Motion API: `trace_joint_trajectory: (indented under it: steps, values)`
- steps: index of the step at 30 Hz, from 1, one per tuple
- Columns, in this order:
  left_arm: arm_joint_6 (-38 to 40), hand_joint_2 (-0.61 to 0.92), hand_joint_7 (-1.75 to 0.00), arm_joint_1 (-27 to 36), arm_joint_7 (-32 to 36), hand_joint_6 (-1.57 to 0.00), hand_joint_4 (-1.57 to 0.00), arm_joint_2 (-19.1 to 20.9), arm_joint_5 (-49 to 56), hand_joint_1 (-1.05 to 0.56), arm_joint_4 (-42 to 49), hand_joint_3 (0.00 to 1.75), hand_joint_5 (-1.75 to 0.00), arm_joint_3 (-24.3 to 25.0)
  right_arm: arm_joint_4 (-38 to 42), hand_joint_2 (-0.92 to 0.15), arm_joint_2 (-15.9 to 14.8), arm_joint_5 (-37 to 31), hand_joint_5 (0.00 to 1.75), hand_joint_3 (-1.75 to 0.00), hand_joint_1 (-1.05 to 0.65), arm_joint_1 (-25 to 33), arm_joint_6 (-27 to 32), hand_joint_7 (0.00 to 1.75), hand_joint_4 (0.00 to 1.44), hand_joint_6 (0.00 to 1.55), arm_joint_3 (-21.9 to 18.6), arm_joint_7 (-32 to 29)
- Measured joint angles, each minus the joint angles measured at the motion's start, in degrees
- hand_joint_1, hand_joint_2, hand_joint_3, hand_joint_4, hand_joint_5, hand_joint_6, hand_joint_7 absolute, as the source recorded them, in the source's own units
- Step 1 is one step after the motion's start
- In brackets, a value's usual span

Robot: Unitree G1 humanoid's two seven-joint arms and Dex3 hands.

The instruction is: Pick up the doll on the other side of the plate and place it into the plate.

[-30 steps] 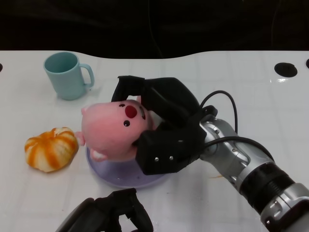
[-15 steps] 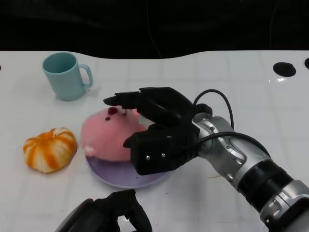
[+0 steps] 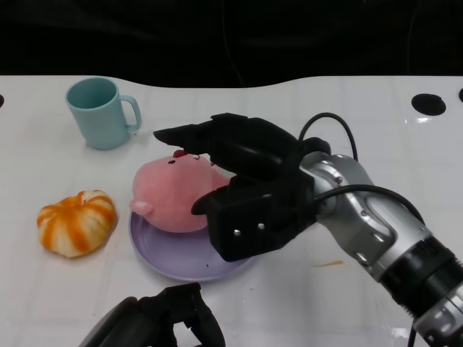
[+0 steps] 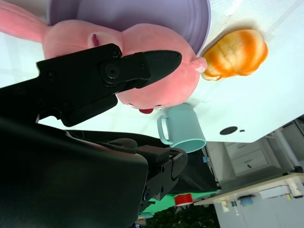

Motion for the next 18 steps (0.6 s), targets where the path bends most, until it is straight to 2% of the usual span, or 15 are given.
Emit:
trace_joint_trajectory:
  steps: [7,13,18]
  values:
    - [-0.02,0.78,-1.35,-0.68,0.0,-0.59,-0.68,0.24,0.03,-0.26,0.16,0.75,-1.75,0.4,-11.01,-0.92,-5.57,5.69,0.52,-0.14,-0.76,8.36,-3.33,0.03,0.0,0.19,-4.37,1.25]
    - [-0.3,0.78,-1.35,-1.23,-0.01,-0.59,-0.67,0.4,-0.32,-0.27,0.95,0.75,-1.75,0.7,-18.88,-0.92,-9.22,14.38,0.68,-0.17,-0.66,15.69,-3.9,0.05,0.0,0.24,-8.87,6.07]
    - [-0.41,0.78,-1.35,-1.41,-0.02,-0.6,-0.69,0.41,-0.91,-0.26,1.26,0.75,-1.75,1.01,-21.69,-0.92,-12.46,19.8,0.83,-0.13,-0.59,23.21,-9.74,0.12,0.18,0.38,-13.25,6.25]
